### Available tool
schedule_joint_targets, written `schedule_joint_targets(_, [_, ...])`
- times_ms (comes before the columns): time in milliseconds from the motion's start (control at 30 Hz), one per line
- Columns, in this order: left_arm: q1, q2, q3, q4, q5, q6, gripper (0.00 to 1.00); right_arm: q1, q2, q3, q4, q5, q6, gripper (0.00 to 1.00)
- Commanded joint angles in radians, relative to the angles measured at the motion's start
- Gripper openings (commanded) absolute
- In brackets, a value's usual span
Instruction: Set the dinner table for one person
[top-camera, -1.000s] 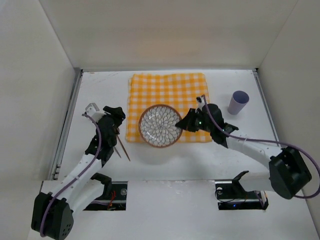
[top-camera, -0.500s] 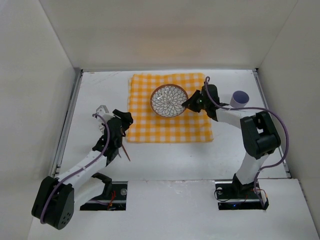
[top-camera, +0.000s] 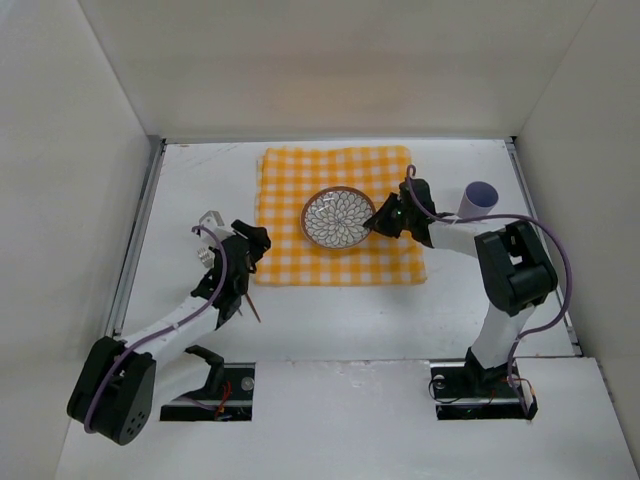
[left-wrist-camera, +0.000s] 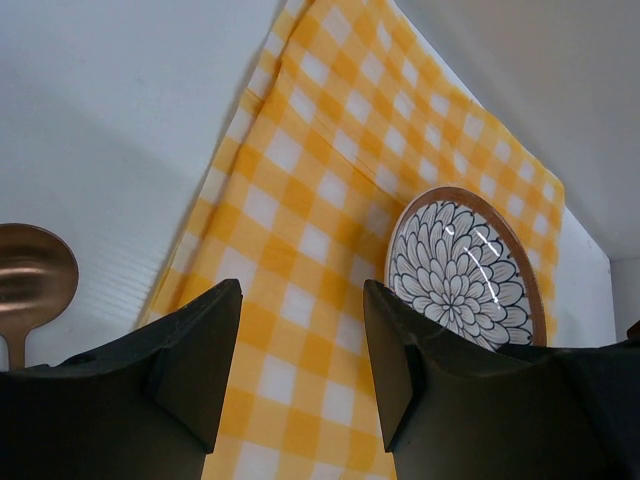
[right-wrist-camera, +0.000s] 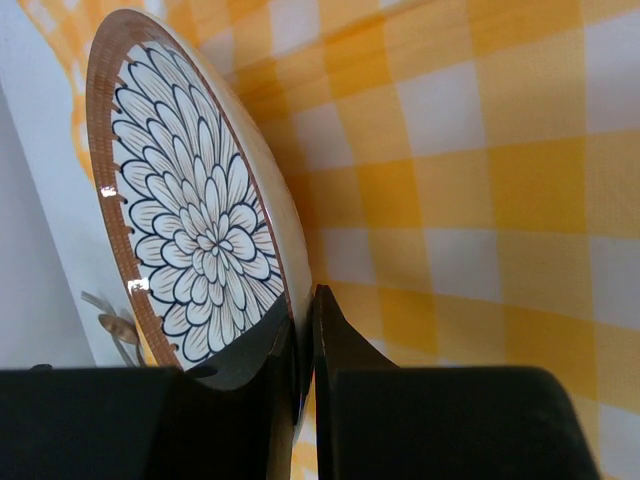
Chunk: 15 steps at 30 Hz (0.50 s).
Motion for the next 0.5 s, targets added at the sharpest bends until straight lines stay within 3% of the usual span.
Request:
schedule_joint_targets(0, [-0.01, 0.015, -0.006, 0.068, -0.002, 0.004, 0.5, 0.007, -0.002, -0.001, 0.144, -0.056, 0.054, 0.14])
schedule_joint_targets(100, [-0.019, 0.023, -0.003, 0.071, -0.004, 0.004, 0.5, 0.014, 0.003, -0.016, 0.147, -0.062, 0.049, 0.24])
schedule_joint_targets(267, [-0.025, 0.033, 0.002, 0.071, -0.004, 0.004, 0.5, 0.021, -0.08, -0.067, 0.124, -0.005, 0.0, 0.55])
schedule_joint_targets(467, [-0.034, 0.032, 0.003, 0.076, -0.012, 0.013, 0.5, 0.035, -0.241, -0.127, -0.021, 0.142, -0.116, 0.61])
